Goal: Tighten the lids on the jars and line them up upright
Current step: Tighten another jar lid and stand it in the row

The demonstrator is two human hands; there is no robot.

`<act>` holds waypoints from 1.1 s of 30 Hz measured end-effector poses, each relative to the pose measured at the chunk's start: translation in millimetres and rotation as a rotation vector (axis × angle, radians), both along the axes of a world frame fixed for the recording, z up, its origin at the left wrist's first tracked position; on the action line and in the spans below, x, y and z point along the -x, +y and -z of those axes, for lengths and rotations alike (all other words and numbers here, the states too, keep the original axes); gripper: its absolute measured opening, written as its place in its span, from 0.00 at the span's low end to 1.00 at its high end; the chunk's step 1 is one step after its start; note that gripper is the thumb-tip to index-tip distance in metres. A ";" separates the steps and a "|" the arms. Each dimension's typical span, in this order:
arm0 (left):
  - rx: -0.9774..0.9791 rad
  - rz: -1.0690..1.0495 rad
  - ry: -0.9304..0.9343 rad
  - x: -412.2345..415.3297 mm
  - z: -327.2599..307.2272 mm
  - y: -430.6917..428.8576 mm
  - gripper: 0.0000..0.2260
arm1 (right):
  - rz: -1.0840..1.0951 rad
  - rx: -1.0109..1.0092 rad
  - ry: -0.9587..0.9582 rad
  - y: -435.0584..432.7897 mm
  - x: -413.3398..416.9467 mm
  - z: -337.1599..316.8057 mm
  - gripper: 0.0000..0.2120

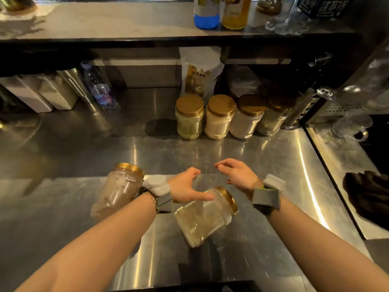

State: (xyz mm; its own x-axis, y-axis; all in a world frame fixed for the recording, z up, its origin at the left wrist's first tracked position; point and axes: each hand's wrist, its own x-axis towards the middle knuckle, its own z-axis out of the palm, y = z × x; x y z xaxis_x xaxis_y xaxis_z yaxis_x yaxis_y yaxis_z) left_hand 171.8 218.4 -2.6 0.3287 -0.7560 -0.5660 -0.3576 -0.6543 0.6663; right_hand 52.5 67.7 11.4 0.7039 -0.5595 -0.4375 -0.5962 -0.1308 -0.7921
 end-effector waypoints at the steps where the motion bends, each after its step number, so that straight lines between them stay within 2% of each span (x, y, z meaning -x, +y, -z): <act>1: -0.023 0.031 0.011 4.9 0.5 3.3 0.45 | 0.001 0.010 0.016 1.1 8.7 2.3 0.13; 3: -0.074 0.050 0.028 11.9 3.5 7.0 0.48 | 0.015 0.011 0.042 1.9 24.1 6.8 0.13; 6: -0.198 0.071 -0.008 22.0 8.5 8.2 0.58 | 0.008 0.014 0.095 2.6 41.6 13.8 0.13; 9: -0.261 0.071 -0.029 32.0 13.9 7.6 0.61 | -0.025 0.021 0.150 4.5 53.6 18.8 0.14; 14: -0.281 0.081 -0.124 47.3 22.2 7.7 0.55 | -0.038 0.017 0.164 8.7 63.6 19.1 0.14; 21: -0.312 0.101 -0.292 59.4 24.2 1.8 0.51 | -0.097 0.051 0.135 3.5 75.6 11.6 0.14; 26: -0.089 0.005 -0.284 61.0 15.8 0.3 0.43 | -0.135 0.116 -0.016 -7.4 78.9 -2.5 0.13; 28: 0.012 -0.024 -0.282 58.7 11.7 -2.5 0.44 | -0.201 0.126 -0.075 -15.5 79.0 -9.8 0.18; 31: 0.098 -0.051 -0.300 58.2 11.2 -2.7 0.48 | -0.345 0.141 -0.117 -27.2 79.1 -23.8 0.35; 33: 0.161 -0.075 -0.312 61.5 14.2 -2.1 0.46 | -0.495 0.254 -0.108 -33.6 78.8 -30.6 0.46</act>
